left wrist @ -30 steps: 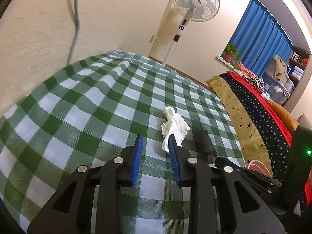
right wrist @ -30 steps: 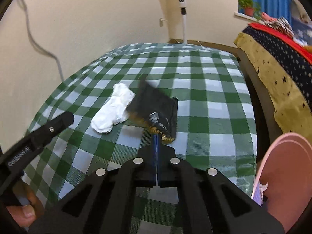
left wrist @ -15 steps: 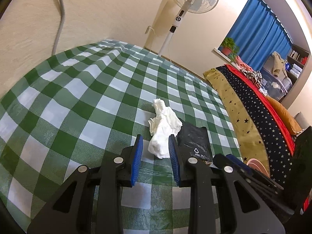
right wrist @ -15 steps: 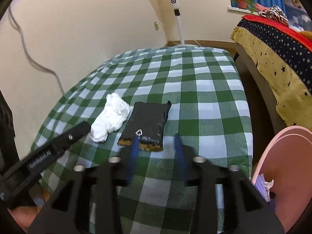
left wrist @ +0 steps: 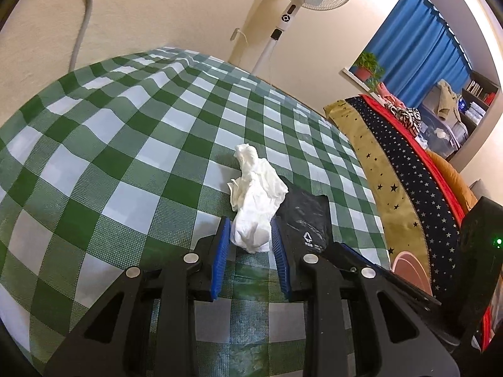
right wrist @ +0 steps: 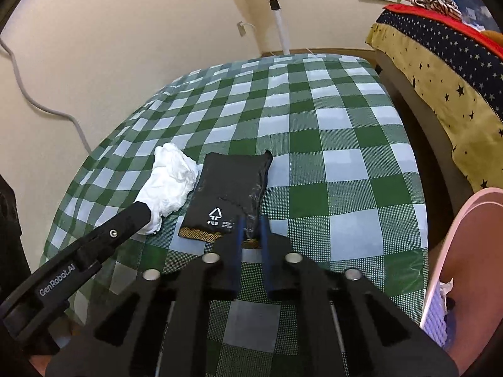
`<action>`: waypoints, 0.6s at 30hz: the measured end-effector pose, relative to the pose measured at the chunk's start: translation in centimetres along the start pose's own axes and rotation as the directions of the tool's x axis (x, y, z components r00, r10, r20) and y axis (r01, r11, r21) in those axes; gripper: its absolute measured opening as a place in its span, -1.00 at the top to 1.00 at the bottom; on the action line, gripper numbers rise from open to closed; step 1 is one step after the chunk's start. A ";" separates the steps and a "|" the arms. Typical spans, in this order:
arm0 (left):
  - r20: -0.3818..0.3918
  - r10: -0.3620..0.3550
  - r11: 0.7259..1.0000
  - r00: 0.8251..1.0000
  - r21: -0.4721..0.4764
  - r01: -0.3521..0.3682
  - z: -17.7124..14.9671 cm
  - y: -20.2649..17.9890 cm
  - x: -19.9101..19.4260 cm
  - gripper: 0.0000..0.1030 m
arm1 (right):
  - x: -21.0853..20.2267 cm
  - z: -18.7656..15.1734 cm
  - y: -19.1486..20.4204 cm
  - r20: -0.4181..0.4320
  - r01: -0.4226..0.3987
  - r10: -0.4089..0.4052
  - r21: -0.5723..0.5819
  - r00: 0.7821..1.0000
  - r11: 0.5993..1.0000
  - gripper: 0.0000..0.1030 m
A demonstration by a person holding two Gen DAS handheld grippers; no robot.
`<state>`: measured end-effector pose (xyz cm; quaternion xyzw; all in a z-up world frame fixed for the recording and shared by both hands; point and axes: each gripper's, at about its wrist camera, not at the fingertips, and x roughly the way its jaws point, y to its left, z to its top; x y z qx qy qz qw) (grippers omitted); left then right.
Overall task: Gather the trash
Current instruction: 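Grasp the black pouch with the right tool while the left tool grasps the white tissue, then carry the black pouch and white tissue with both tools over the pink bin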
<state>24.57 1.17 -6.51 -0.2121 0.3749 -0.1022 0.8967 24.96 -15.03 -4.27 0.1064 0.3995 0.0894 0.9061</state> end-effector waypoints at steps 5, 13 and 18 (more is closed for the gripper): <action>0.004 -0.007 1.000 1.000 0.015 0.007 -0.2 -0.2 -0.3 0.80 | -1.1 0.1 0.1 0.040 0.008 -0.008 -0.015 0.999 1.000 0.98; 0.045 0.006 0.999 0.999 0.047 -0.008 0.1 -0.9 -2.4 0.87 | -4.3 0.8 0.4 0.116 0.026 -0.021 -0.041 0.993 0.999 1.00; 0.065 0.015 0.996 0.998 0.082 -0.020 0.0 -1.6 -4.0 0.87 | -6.3 0.7 0.6 0.144 0.026 -0.019 -0.050 0.989 0.998 1.00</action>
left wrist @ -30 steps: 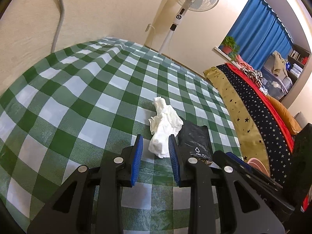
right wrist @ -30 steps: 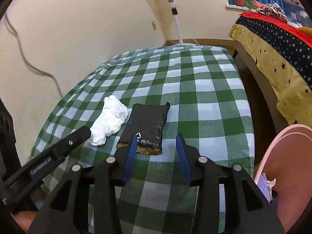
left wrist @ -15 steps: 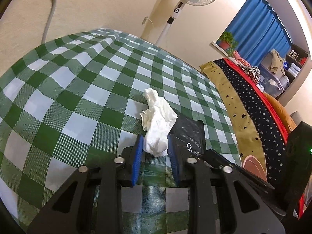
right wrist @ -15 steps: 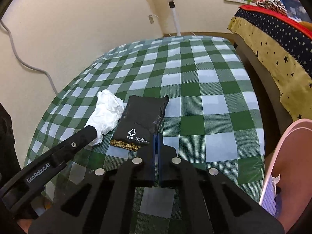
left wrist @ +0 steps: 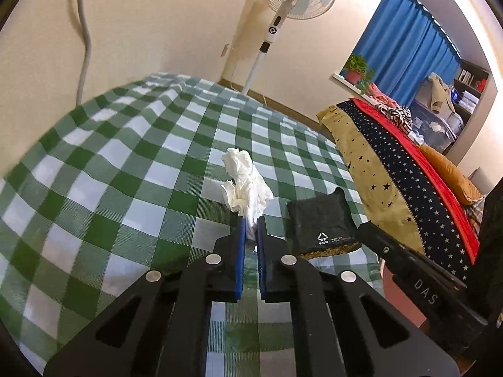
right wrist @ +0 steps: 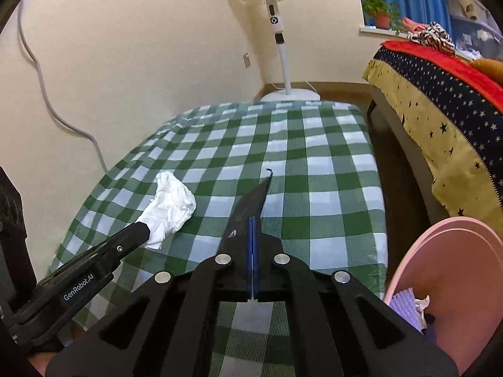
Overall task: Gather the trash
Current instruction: 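Carry the black pouch and white tissue with both tools over the pink bin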
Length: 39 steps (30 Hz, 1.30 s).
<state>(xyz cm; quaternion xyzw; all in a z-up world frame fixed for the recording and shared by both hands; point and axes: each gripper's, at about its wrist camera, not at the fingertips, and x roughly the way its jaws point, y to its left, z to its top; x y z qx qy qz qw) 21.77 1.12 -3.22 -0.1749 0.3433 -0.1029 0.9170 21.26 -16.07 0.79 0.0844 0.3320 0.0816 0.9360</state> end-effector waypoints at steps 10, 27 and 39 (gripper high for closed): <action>0.026 0.011 0.998 1.000 0.067 -0.013 -0.4 -1.6 -3.5 0.87 | -4.2 -0.2 0.3 0.046 0.023 -0.022 -0.031 0.999 0.999 1.00; 0.018 -0.018 0.994 1.000 0.109 0.016 -2.5 -3.2 -7.3 0.87 | -8.2 -2.3 -2.8 -0.009 0.051 -0.051 0.023 0.999 0.998 0.86; 0.021 -0.032 0.998 0.999 0.062 0.031 -2.6 -2.2 -7.3 0.87 | -1.5 -5.0 -4.7 -0.147 0.067 -0.053 0.090 0.988 0.994 0.53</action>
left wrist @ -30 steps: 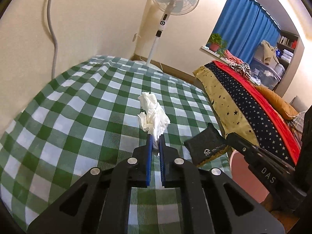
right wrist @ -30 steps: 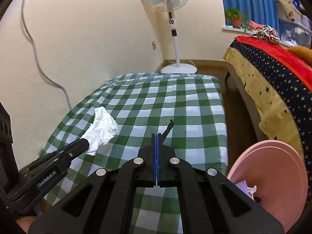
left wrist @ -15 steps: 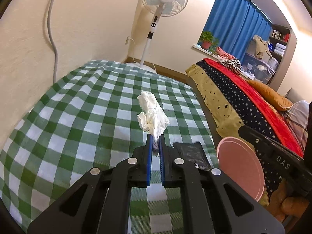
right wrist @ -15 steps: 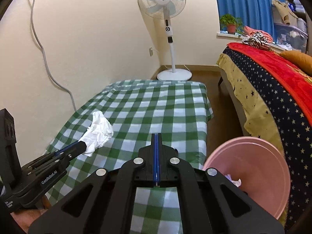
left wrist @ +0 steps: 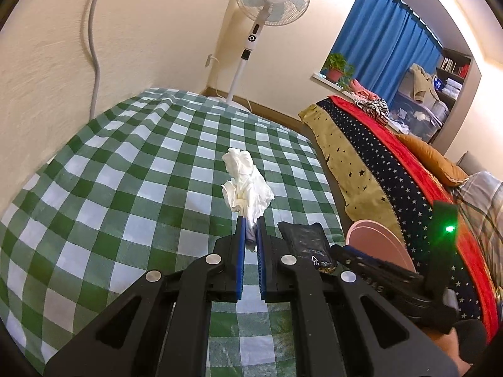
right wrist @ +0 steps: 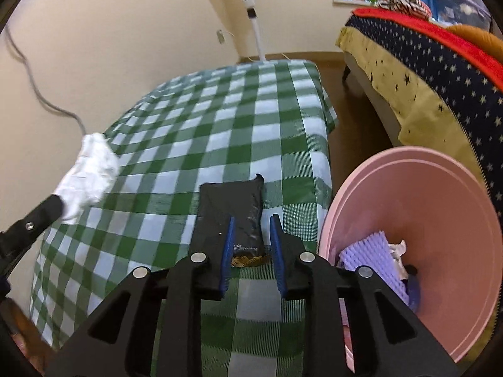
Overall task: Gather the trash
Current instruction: 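Carry the black pouch and white tissue with both tools over the pink bin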
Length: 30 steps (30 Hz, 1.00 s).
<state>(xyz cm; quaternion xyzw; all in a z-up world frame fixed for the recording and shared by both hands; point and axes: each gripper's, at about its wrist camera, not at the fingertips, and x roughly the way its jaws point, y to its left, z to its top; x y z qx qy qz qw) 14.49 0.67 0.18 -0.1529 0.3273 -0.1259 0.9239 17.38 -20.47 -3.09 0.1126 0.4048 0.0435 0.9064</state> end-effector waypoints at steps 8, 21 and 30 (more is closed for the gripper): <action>0.009 -0.007 1.000 1.000 -0.016 0.007 0.4 0.4 0.1 0.87 | 1.8 0.0 0.1 -0.031 -0.003 0.003 -0.010 1.000 1.000 0.89; 0.024 -0.028 1.000 0.999 0.003 0.028 0.6 -0.7 -0.8 0.87 | -4.3 0.9 1.6 0.121 -0.002 0.013 -0.091 0.993 0.996 1.00; 0.040 -0.042 0.999 0.998 0.024 0.041 0.7 -1.6 -2.3 0.87 | -9.7 2.0 2.4 0.220 0.039 -0.010 -0.131 0.975 0.991 1.00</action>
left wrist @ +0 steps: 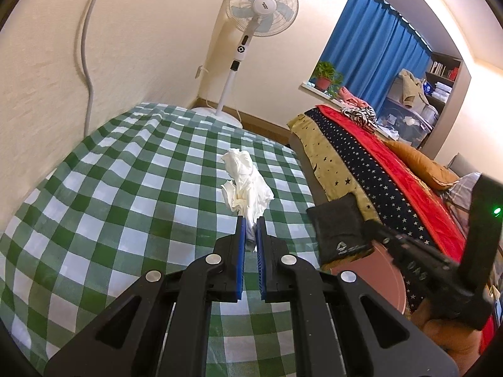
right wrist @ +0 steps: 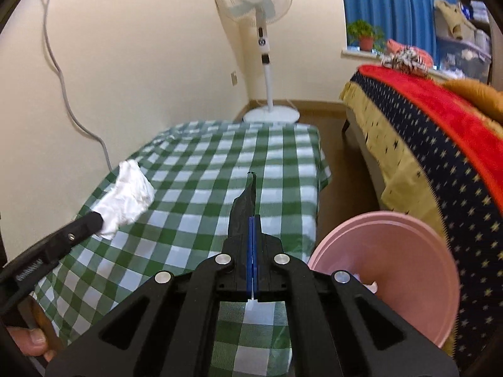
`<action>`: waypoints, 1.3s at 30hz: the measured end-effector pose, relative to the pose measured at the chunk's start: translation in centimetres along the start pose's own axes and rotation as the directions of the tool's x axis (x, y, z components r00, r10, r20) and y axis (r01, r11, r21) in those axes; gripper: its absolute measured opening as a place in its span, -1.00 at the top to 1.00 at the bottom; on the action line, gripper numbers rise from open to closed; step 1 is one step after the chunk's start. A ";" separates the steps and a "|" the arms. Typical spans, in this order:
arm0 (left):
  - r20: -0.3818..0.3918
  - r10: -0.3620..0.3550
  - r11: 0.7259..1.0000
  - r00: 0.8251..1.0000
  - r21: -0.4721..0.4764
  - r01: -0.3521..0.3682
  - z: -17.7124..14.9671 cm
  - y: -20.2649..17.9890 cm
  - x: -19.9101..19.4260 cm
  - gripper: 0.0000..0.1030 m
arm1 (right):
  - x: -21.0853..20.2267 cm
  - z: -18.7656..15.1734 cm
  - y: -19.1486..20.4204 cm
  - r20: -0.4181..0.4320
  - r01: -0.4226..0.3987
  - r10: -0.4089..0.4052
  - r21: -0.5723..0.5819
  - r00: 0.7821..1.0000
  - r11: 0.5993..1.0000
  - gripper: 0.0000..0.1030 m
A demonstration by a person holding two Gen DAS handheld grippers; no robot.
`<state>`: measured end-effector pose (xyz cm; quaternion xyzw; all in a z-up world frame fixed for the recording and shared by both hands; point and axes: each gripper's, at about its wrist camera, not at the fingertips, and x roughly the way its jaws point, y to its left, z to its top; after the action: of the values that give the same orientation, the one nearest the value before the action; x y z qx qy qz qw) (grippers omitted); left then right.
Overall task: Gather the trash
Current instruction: 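Carry the black pouch and white tissue with both tools over the pink bin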
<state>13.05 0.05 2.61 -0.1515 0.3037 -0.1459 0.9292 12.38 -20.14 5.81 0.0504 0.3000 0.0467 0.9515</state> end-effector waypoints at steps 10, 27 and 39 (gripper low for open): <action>0.008 -0.019 0.999 1.000 0.041 0.019 -0.2 -1.6 -0.8 0.87 | -5.4 1.4 -2.3 0.048 0.029 -0.029 0.019 0.998 0.999 1.00; -0.030 -0.108 0.975 0.994 0.190 0.112 -3.0 -8.2 0.6 0.87 | -9.2 0.0 -9.2 0.099 0.169 -0.176 0.077 0.979 0.983 1.00; -0.118 -0.185 0.945 0.976 0.251 0.209 -5.9 -13.8 5.0 0.87 | -7.7 -1.3 -14.8 0.049 0.247 -0.261 0.194 0.964 0.950 1.00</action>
<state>10.85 -15.51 0.58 -0.0503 0.3079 -0.2838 0.9067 6.22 -35.64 7.32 0.1016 0.2715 -0.1061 0.9512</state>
